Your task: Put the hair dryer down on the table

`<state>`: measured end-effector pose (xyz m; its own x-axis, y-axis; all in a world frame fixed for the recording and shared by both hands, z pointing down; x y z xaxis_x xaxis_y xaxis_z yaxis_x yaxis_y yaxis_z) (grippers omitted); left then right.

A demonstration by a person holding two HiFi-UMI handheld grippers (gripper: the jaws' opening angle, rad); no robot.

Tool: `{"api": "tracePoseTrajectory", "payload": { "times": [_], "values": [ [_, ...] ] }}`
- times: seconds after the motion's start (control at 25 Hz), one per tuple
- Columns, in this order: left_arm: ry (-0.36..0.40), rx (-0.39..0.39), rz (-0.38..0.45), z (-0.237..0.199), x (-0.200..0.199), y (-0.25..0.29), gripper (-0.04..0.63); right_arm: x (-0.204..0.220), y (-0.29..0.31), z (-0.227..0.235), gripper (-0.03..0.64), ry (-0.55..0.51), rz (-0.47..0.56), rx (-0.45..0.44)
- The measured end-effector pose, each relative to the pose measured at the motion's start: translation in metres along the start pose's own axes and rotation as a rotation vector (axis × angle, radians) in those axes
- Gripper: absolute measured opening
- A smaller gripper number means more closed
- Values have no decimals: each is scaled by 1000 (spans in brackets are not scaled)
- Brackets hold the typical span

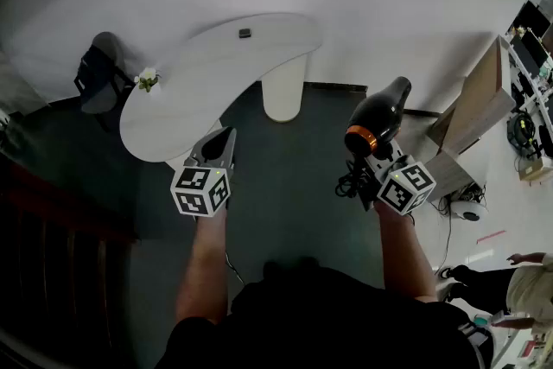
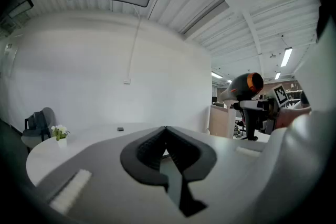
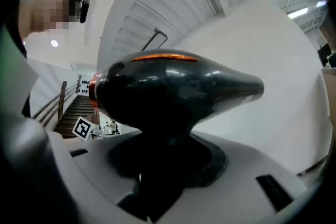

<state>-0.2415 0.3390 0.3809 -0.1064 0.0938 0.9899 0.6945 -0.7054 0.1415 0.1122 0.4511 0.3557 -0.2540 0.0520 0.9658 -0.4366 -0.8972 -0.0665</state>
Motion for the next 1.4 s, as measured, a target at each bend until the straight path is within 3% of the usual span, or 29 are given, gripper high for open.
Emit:
{"api": "tracePoseTrajectory", "payload": {
  "times": [0.36, 0.88, 1.16, 1.4],
  "values": [
    [-19, 1, -16, 31, 7, 19, 9, -5, -25, 25, 172, 13, 3, 10],
    [48, 18, -7, 93, -13, 50, 9, -23, -89, 76, 172, 61, 48, 24],
    [1, 33, -13, 80, -2, 76, 9, -18, -71, 97, 172, 92, 37, 42],
    [-29, 30, 1, 29, 5, 117, 9, -20, -13, 117, 172, 84, 15, 36]
  ]
}}
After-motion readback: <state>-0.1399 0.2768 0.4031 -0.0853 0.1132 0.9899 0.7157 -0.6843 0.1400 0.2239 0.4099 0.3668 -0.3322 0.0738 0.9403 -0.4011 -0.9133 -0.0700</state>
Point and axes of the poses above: the fingertips, and each gripper's own axes: y forward along the fingers, z to its right, x out of its underside, the point moved 10 cm from there along -y, backward along the fingers, and after that the axes turned 5 degrees about y, right-handed, at the moved point
